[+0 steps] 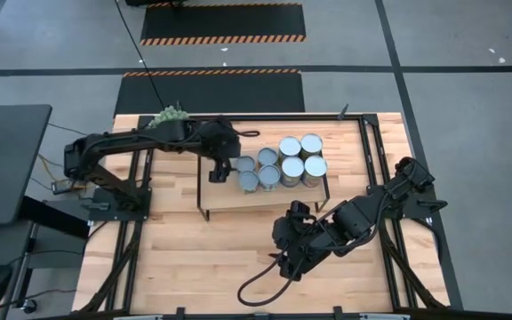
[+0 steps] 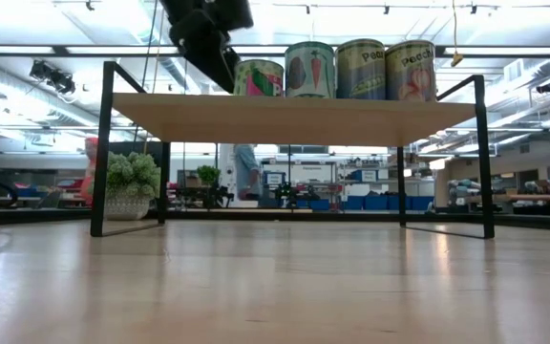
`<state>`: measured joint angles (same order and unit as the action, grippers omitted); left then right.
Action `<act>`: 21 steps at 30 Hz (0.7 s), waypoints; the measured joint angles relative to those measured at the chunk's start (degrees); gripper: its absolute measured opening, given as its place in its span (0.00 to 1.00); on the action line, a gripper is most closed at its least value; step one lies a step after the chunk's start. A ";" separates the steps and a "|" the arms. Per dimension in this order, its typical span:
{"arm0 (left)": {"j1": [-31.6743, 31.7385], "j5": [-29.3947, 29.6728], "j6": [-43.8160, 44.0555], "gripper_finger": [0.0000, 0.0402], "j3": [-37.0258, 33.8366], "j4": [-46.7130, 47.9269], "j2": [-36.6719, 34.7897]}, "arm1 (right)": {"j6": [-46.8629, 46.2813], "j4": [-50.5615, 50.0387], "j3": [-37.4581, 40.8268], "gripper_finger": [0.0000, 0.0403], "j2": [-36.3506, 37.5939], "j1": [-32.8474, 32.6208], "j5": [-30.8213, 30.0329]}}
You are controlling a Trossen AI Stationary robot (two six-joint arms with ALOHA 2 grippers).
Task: Pick and place cans onto a shelf
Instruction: Return to Home Position
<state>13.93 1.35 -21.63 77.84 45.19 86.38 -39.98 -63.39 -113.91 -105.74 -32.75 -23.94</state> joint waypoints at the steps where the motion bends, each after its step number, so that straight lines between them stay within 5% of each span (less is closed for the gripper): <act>1: 0.00 0.34 0.06 0.89 0.00 0.09 -0.71 | -0.30 -0.49 0.00 0.86 0.11 0.08 0.17; 10: -1.27 1.06 13.48 0.88 0.00 0.23 -8.82 | 0.52 -2.89 0.00 0.86 2.13 0.63 0.33; 21: -7.43 3.09 26.66 0.71 -0.06 0.01 -19.99 | 1.57 -4.61 1.05 0.86 2.93 0.66 -2.18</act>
<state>6.51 4.44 5.02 77.78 45.20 66.39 -38.41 -68.00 -112.86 -102.81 -32.10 -26.11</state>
